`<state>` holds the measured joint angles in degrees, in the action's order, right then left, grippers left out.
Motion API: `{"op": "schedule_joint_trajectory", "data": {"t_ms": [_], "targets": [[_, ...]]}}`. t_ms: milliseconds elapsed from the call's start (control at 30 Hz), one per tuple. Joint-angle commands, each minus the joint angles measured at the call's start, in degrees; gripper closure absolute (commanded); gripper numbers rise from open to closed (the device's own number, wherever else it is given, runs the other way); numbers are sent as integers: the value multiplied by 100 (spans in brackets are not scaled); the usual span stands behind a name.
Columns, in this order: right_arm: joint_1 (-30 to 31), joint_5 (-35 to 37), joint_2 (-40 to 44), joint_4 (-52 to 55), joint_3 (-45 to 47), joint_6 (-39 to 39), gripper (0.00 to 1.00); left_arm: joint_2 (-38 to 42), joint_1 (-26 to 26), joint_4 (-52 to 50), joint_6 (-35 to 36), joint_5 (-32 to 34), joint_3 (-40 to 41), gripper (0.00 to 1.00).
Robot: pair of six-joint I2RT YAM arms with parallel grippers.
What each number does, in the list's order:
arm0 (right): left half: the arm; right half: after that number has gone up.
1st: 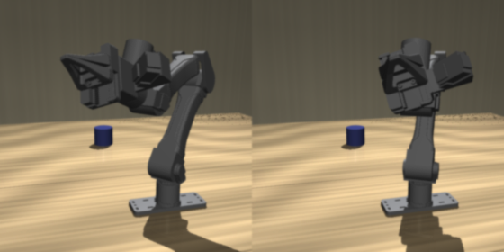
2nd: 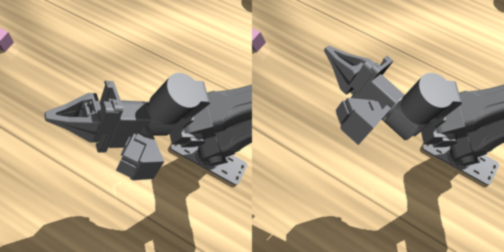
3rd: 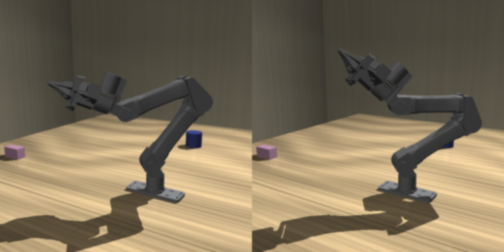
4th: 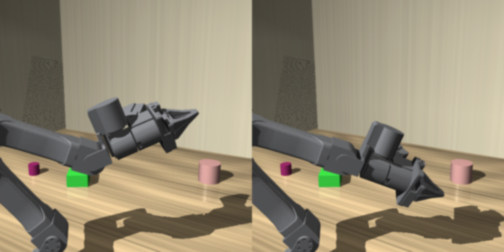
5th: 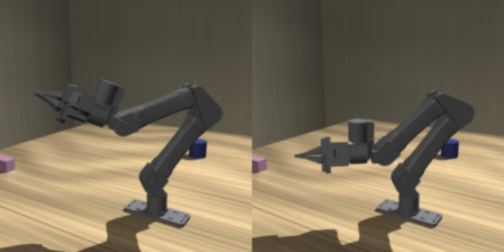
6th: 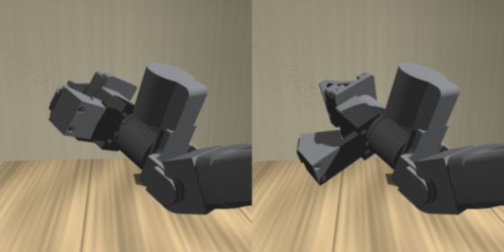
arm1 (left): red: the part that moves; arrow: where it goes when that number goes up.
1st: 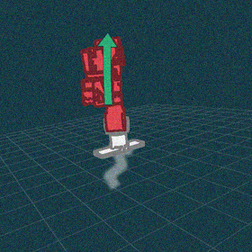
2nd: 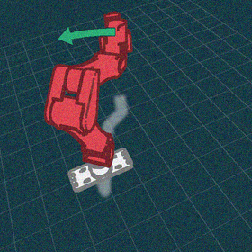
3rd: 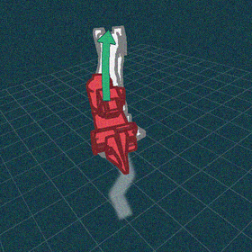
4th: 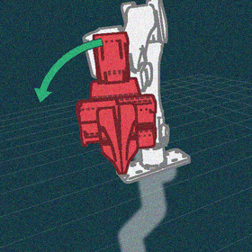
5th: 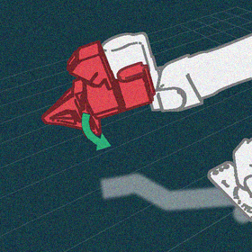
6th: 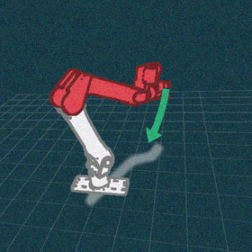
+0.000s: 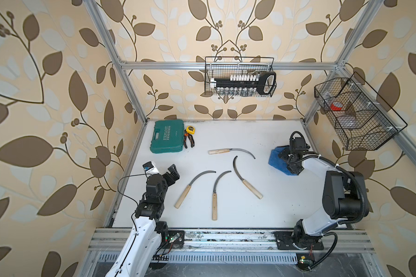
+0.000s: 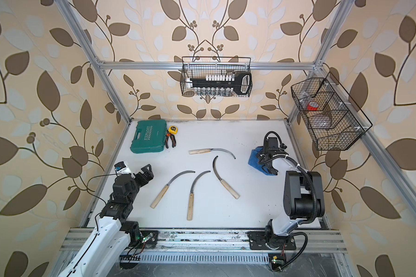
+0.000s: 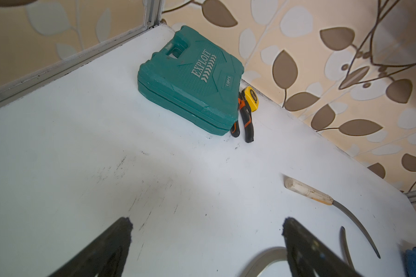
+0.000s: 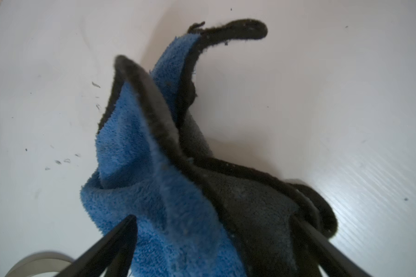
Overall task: Wipe small sickles with rags
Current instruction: Move the rag to the center of the board.
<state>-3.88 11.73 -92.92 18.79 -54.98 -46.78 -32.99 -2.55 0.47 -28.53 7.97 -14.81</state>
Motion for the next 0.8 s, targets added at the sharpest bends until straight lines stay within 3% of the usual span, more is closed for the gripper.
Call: {"op": "schedule_joint_trajectory", "data": {"t_ms": [0, 167, 400, 533, 767], "targets": [[-3, -34, 98, 32, 96, -125, 1, 65, 26, 67, -12, -23, -144, 1], [-209, -300, 284, 125, 241, -288, 1, 78, 26, 67, -12, -32, -139, 1], [-384, -371, -110, -68, 502, -727, 1, 104, 26, 85, -4, -58, -128, 1], [-322, -1267, -513, -778, 515, -588, 1, 126, 25, 85, -2, -76, -110, 1], [39, -1445, -640, -1239, 408, -525, 1, 135, 26, 100, -2, -77, -101, 1]]}}
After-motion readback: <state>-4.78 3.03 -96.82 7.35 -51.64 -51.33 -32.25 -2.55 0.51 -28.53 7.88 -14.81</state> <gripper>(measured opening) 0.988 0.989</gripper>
